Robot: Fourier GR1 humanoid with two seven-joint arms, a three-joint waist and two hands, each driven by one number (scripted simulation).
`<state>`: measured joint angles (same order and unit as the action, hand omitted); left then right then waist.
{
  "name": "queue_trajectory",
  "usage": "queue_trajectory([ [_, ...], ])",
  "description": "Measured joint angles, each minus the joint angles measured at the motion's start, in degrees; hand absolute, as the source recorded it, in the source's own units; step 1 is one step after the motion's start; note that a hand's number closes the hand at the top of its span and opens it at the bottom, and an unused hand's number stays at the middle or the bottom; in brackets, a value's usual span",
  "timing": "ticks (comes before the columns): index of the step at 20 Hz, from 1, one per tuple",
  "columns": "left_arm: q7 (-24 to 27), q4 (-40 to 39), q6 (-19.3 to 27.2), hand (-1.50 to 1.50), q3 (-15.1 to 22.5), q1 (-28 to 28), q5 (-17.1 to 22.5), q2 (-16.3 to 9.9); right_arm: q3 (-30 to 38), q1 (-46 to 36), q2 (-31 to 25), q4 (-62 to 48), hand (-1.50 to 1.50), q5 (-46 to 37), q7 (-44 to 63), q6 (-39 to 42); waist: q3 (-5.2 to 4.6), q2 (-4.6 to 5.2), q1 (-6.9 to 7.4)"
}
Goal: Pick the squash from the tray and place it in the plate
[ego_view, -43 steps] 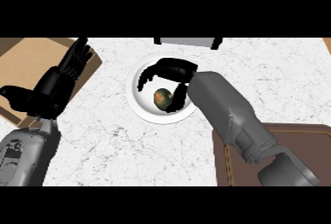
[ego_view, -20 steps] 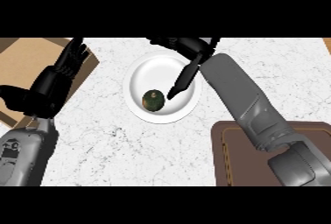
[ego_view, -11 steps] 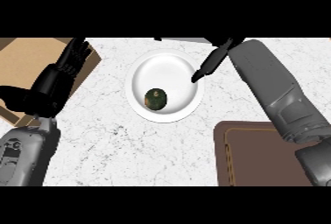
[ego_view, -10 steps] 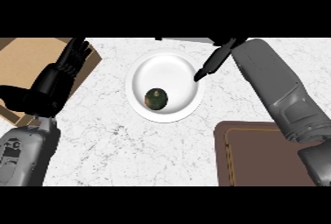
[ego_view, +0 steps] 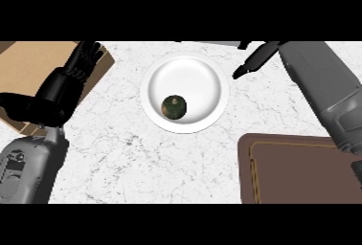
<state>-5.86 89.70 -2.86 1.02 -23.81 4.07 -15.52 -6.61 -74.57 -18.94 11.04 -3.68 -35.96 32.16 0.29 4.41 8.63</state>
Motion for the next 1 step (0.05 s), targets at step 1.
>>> queue_trajectory([
  [1, -0.07, 0.09, 0.01, 0.00, 0.12, -0.12, -0.01, 0.12, 0.02, 0.01, -0.46, 0.21, -1.50, 0.00, -0.14, -0.22, 0.02, 0.08, 0.17],
])
